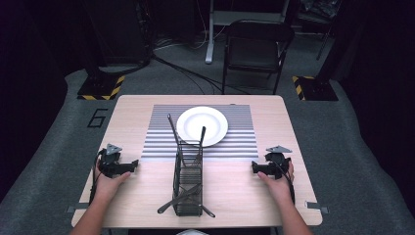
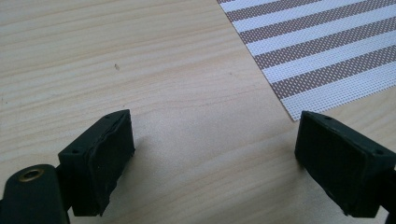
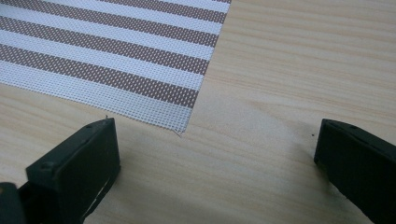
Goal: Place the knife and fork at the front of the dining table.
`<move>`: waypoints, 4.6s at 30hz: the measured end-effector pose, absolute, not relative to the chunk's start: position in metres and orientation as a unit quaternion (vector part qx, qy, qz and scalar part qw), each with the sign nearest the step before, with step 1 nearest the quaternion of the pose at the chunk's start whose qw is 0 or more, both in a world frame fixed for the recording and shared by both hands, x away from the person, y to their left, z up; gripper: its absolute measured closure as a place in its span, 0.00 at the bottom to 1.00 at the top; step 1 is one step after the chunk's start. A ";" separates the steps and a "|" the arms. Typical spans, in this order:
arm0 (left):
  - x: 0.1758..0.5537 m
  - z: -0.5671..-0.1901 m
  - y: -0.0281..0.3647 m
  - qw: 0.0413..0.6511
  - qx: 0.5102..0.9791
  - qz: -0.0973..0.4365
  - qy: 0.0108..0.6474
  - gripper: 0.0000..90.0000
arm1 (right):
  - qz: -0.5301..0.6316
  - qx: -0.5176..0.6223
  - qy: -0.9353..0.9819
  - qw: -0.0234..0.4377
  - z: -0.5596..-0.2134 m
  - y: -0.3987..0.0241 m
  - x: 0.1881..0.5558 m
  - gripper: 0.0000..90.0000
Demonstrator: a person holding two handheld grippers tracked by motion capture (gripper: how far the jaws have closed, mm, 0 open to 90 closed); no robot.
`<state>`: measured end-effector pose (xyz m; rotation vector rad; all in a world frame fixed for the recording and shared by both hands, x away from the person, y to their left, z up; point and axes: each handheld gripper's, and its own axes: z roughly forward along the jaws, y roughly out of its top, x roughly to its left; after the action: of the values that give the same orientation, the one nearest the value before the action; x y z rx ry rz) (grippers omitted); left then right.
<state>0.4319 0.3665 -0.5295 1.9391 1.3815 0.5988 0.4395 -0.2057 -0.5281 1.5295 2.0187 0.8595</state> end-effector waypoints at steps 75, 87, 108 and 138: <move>0.432 -0.529 0.367 0.333 0.749 0.226 0.526 0.13 | 0.363 0.464 0.791 0.165 -0.461 -0.152 0.416 0.57; 0.432 -0.529 0.367 0.334 0.749 0.226 0.526 0.13 | 0.376 0.439 0.799 0.163 -0.435 -0.145 0.426 0.57; 0.432 -0.529 0.367 0.336 0.749 0.225 0.525 0.13 | 0.398 0.381 0.822 0.145 -0.397 -0.104 0.435 0.61; 0.432 -0.529 0.367 0.336 0.749 0.225 0.525 0.13 | 0.413 0.326 0.844 0.099 -0.383 -0.044 0.443 0.72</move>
<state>0.4321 0.3671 -0.5290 1.9537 1.3700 0.5869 0.4427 -0.0438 -0.3827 0.9652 2.4972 1.2230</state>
